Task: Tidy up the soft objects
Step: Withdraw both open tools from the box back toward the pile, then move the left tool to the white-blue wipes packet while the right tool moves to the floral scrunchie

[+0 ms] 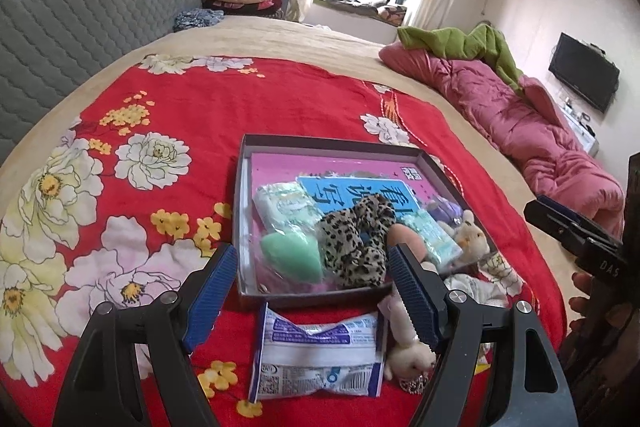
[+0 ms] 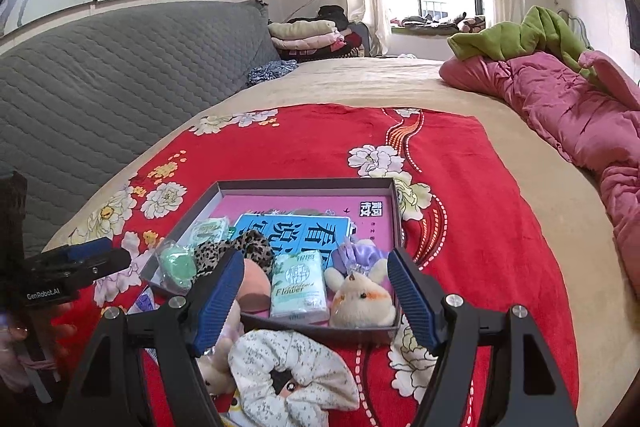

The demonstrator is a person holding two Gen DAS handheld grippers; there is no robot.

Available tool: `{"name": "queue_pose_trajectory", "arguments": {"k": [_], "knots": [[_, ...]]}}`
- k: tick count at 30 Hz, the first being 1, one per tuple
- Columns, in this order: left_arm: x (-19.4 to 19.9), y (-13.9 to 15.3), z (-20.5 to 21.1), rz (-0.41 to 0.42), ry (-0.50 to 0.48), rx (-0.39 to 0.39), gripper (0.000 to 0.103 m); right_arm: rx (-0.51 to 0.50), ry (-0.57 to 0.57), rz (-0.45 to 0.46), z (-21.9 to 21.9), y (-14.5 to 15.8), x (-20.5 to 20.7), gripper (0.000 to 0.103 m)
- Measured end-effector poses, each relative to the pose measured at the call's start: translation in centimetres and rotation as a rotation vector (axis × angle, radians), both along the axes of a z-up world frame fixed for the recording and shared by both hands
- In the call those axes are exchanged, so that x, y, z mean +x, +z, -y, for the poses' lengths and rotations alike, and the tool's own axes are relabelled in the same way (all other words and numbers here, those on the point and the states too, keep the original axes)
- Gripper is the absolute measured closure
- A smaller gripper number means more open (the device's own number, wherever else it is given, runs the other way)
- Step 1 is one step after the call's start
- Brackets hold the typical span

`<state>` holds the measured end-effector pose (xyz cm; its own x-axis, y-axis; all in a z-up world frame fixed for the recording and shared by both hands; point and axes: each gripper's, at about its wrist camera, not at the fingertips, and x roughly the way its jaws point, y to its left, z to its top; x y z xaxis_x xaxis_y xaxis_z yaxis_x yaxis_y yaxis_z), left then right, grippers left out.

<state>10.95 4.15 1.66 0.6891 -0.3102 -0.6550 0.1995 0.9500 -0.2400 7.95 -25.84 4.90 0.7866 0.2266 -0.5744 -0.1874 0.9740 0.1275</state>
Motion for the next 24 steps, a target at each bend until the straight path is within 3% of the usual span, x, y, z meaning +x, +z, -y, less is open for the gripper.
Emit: {"name": "queue_pose_trajectory", "arguments": {"k": [24], "knots": [[-4.0,-1.3,0.8,-0.1,-0.023,0.025,0.024,-0.001,0.031,-0.032,-0.1,-0.6,-3.5,0.029]]}}
